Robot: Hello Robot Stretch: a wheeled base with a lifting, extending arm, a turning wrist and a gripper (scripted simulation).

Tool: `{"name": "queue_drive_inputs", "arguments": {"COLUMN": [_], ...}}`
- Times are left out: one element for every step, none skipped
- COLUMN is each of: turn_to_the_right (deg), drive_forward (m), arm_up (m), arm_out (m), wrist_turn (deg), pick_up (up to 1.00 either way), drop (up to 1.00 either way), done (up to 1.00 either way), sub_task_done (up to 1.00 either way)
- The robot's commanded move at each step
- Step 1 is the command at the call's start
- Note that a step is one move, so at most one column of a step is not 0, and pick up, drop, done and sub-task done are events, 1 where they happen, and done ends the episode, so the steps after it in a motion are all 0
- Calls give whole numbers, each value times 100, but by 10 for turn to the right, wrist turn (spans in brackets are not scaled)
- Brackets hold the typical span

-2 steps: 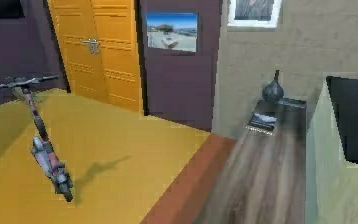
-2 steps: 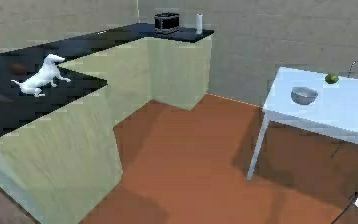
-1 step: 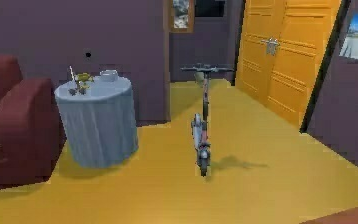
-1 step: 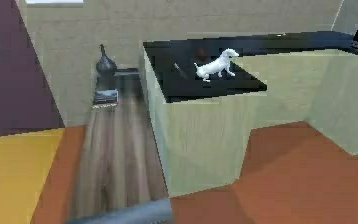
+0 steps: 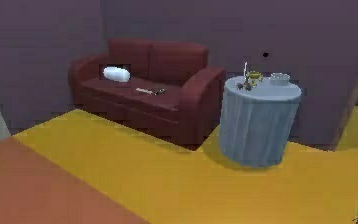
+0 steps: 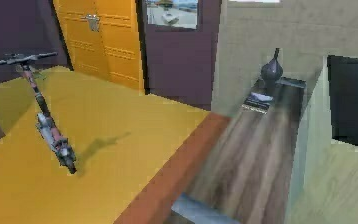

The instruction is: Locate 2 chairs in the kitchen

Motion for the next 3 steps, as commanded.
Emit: {"name": "queue_drive_inputs", "arguments": {"turn_to_the_right": [-450,-120,0], "drive_forward": [0,0,25], "arm_up": [0,0,0], "arm_out": [0,0,0], "wrist_turn": [0,0,0], "pick_up": [0,0,0], "drop": [0,0,0], "done": [0,0,0], "sub_task_done": [0,0,0]}}
